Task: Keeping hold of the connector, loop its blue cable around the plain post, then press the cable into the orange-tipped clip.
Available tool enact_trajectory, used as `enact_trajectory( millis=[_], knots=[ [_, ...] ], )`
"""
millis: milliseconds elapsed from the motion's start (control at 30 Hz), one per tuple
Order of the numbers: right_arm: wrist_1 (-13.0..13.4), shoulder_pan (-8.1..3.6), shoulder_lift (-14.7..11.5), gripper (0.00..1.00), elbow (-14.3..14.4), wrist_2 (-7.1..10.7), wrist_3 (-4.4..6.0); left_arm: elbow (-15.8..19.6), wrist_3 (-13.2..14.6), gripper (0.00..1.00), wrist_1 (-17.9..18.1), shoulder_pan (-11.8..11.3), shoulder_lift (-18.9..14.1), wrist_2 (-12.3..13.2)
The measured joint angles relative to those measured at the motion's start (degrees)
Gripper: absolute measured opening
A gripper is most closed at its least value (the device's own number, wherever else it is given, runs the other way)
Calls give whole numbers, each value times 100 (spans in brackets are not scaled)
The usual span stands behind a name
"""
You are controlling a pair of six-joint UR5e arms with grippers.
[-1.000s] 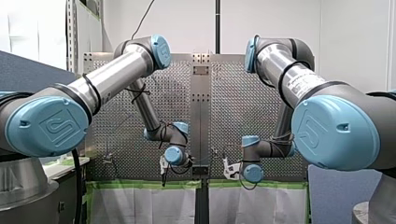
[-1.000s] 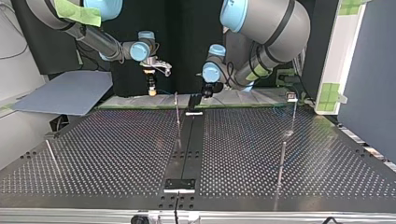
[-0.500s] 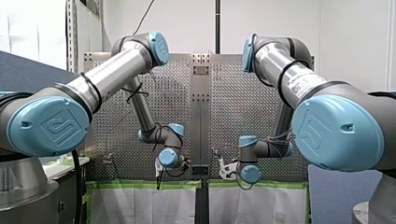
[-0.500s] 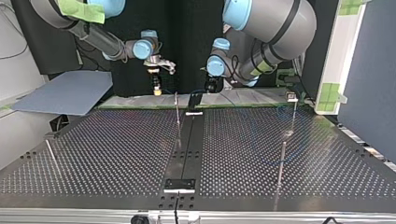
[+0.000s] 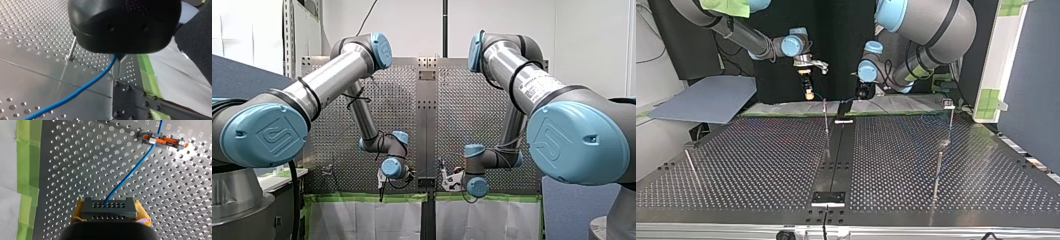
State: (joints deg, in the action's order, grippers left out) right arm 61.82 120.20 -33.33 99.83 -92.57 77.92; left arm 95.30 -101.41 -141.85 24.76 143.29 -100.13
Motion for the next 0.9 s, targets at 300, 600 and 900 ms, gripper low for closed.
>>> enact_trajectory(
  millis=[300,600,900],
  knots=[
    [283,120,-108,0,245,-54,-73,2,39,0,-34,-8,0,19],
    [773,97,-400,0,729,-194,242,2,27,0,-37,-40,0,51],
    [1292,132,-416,0,1249,-448,280,-2,33,14,-23,-63,-1,113]
  ],
)
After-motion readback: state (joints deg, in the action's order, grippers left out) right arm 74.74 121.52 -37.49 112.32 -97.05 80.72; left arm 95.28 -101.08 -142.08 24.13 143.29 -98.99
